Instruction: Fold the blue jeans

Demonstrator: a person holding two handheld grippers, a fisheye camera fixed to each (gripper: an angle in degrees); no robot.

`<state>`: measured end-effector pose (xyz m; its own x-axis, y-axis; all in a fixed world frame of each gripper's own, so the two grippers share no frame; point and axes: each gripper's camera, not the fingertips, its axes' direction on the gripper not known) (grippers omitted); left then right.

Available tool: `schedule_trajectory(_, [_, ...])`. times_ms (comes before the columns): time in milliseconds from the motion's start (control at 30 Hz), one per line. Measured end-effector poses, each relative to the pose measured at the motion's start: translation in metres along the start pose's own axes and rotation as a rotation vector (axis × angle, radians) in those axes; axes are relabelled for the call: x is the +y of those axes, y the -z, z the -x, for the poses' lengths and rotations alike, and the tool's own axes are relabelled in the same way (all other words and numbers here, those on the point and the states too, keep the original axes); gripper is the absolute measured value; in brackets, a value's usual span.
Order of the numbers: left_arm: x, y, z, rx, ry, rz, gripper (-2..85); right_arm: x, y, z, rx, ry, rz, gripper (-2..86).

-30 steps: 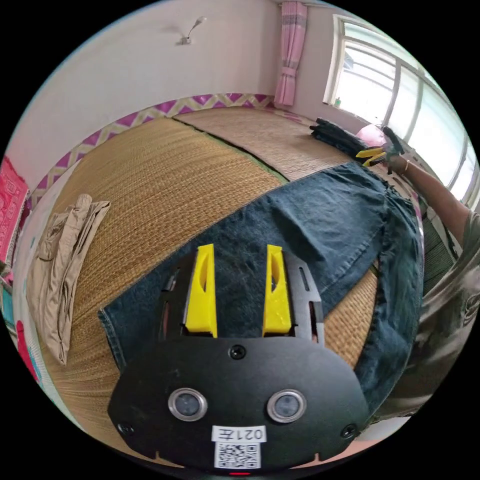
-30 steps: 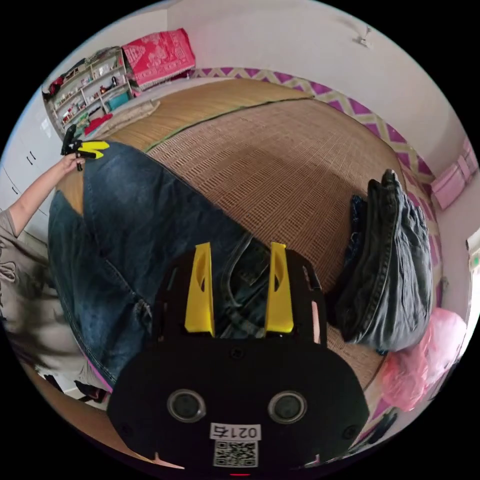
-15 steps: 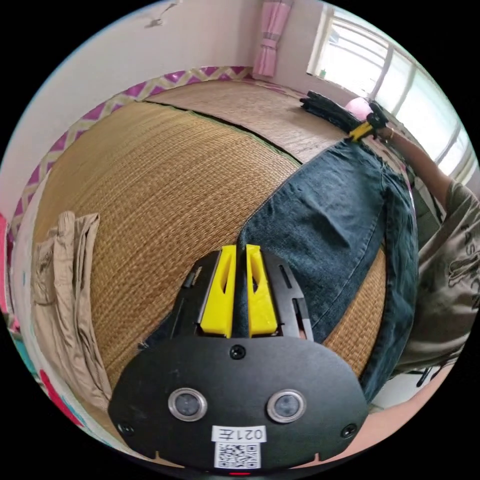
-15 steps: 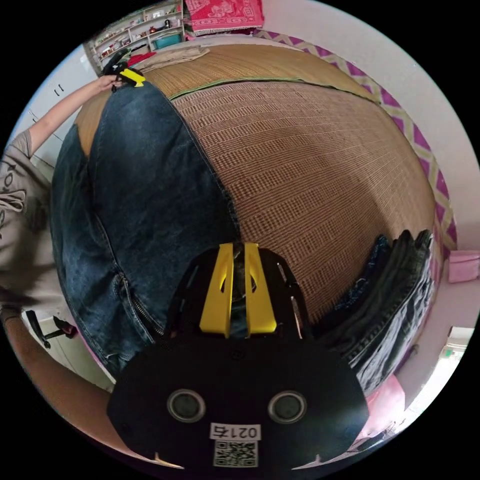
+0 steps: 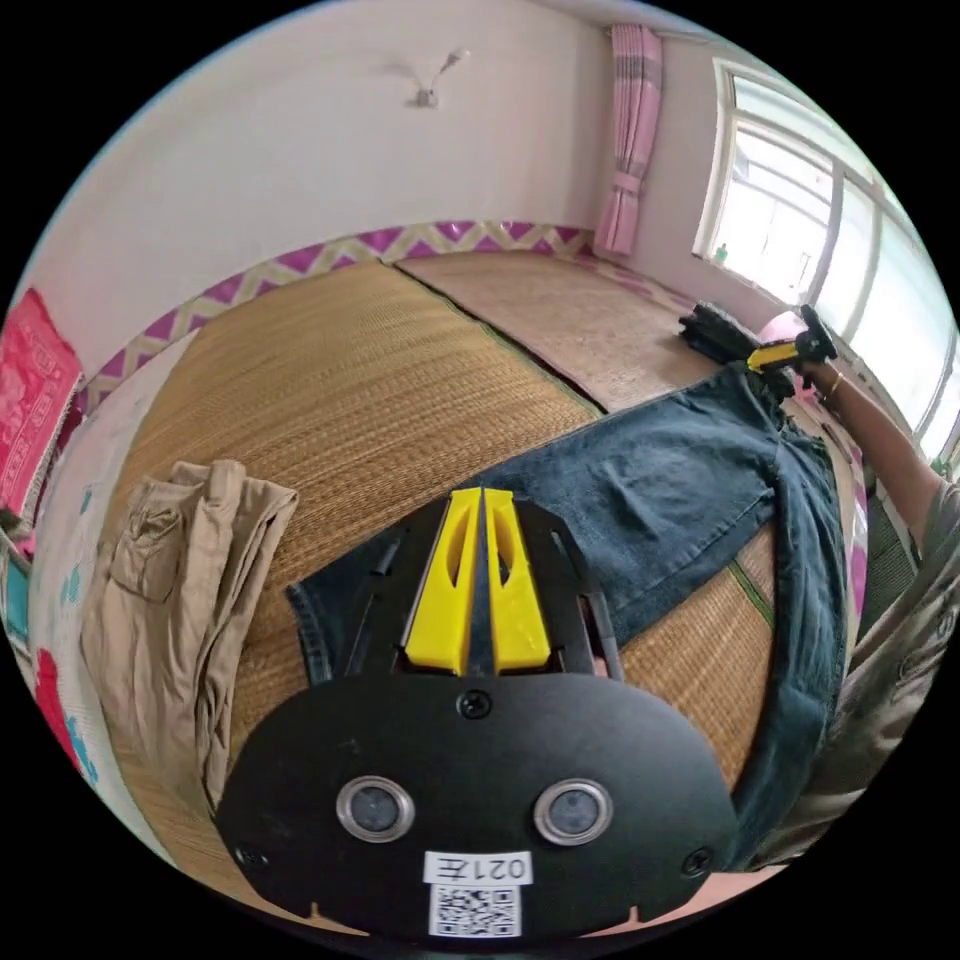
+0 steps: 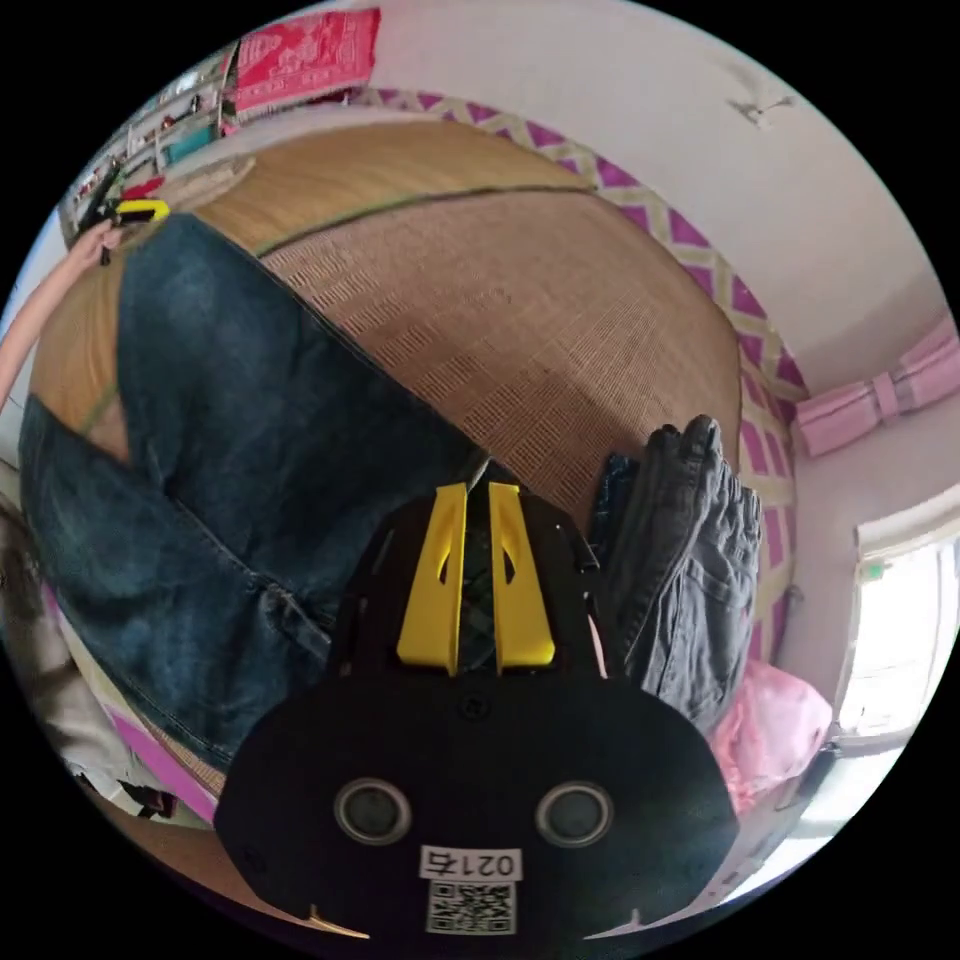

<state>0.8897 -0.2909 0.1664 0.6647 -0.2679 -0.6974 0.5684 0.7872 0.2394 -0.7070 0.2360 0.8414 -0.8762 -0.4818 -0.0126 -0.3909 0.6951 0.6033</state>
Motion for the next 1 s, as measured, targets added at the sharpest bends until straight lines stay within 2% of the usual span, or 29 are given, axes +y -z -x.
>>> schedule_trajectory(67, [0.044,0.045,-0.008,0.149,-0.03,-0.052,5.1,0.037,0.026,0.009,-0.09,-0.011,-0.116,5.4])
schedule_trajectory(167, [0.1,0.075,-0.062,0.3,-0.166,0.077,12.4,0.097,0.053,0.059,-0.204,0.117,-0.156,6.3])
schedule_trajectory(300, [0.166,0.098,-0.147,0.294,-0.302,0.23,15.4,0.163,0.075,0.151,-0.261,0.287,-0.144,7.8])
schedule_trajectory(400, [0.21,0.119,-0.184,0.183,-0.301,0.267,15.9,0.199,0.087,0.197,-0.285,0.298,-0.165,7.9])
schedule_trajectory(500, [0.242,0.142,-0.174,0.102,-0.173,0.234,14.3,0.23,0.103,0.225,-0.304,0.255,-0.23,6.9])
schedule_trajectory(633, [0.27,0.145,-0.139,0.12,-0.019,0.272,10.7,0.26,0.117,0.243,-0.307,0.2,-0.301,6.3])
schedule_trajectory(733, [0.277,0.143,-0.13,0.12,-0.008,0.257,6.8,0.278,0.118,0.248,-0.314,0.156,-0.318,6.1])
schedule_trajectory(833, [0.267,0.139,-0.124,0.212,0.019,0.294,0.3,0.291,0.118,0.252,-0.335,0.11,-0.328,5.8])
schedule_trajectory(1000, [0.228,0.149,-0.111,0.141,-0.029,0.29,-0.9,0.304,0.122,0.265,-0.338,0.099,-0.324,5.4])
